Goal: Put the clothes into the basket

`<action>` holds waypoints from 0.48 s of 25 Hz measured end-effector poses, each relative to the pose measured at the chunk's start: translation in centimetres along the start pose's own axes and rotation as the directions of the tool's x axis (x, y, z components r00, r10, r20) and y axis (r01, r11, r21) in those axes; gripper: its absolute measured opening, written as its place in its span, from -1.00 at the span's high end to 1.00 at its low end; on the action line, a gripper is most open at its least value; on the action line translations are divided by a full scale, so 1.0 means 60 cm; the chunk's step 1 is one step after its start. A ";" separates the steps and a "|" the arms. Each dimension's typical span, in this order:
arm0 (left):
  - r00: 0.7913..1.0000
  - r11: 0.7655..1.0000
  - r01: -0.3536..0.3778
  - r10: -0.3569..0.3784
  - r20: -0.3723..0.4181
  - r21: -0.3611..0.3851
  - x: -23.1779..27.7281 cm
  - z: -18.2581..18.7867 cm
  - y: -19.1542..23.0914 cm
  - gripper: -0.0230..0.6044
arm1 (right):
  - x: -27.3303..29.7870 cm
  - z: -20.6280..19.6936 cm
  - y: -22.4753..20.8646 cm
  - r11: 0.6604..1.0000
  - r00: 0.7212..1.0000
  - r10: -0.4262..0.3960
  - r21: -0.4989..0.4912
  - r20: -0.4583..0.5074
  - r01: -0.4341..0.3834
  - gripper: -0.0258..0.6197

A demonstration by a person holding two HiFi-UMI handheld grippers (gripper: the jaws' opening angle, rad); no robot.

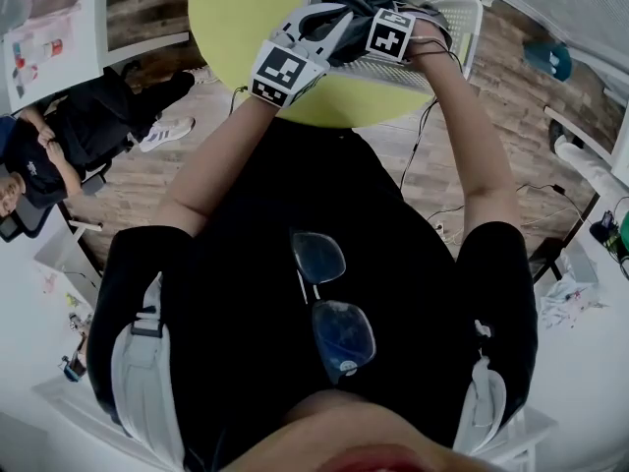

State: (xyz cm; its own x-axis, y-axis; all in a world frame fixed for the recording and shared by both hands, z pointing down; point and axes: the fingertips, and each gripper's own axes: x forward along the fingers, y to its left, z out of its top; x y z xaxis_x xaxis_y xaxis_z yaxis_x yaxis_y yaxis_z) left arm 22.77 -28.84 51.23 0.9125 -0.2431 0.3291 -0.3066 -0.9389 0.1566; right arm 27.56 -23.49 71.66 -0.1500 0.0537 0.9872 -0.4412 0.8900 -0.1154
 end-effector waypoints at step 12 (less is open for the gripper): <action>0.999 1.000 0.013 -0.013 -0.031 0.008 -0.001 -0.011 -0.003 0.90 | 0.057 0.000 -0.006 0.999 1.000 -0.021 0.034 -0.022 0.022 -0.30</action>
State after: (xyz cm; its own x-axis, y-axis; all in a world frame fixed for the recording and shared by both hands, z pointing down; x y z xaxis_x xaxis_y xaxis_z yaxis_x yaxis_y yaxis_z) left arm 22.58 -28.52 51.83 0.9074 -0.2234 0.3559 -0.2926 -0.9438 0.1535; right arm 27.17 -23.61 75.10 -0.1207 0.0449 0.9917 -0.4738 0.8753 -0.0973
